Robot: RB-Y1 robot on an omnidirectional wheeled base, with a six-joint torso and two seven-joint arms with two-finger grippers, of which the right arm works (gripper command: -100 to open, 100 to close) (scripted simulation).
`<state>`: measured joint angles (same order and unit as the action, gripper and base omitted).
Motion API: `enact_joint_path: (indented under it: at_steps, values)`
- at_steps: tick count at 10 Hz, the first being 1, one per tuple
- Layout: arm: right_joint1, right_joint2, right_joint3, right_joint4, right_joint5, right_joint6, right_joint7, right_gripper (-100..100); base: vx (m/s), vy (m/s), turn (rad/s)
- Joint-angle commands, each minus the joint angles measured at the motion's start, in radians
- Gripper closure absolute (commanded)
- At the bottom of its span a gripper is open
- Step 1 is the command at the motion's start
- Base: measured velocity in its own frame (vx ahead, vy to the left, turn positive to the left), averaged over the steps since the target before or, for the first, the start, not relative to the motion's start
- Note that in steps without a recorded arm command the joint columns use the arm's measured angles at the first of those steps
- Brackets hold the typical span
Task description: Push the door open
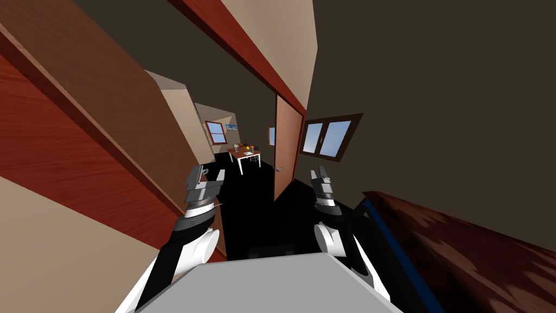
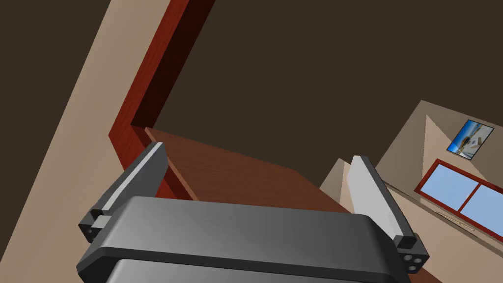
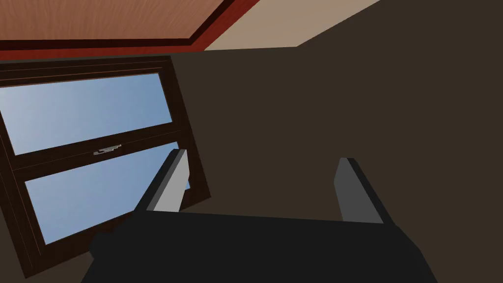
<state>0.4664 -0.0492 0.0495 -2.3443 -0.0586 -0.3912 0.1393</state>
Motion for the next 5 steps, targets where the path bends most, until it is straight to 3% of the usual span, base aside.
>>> enact_joint_path:
  at_steps: [1,5]
  values:
    - [-0.008,-0.004,0.009,0.035,0.002,-0.009,-0.004,-100,0.046,-0.048,0.08]
    - [-0.026,-0.012,0.029,0.114,0.005,-0.029,-0.014,-100,0.124,-0.053,0.072]
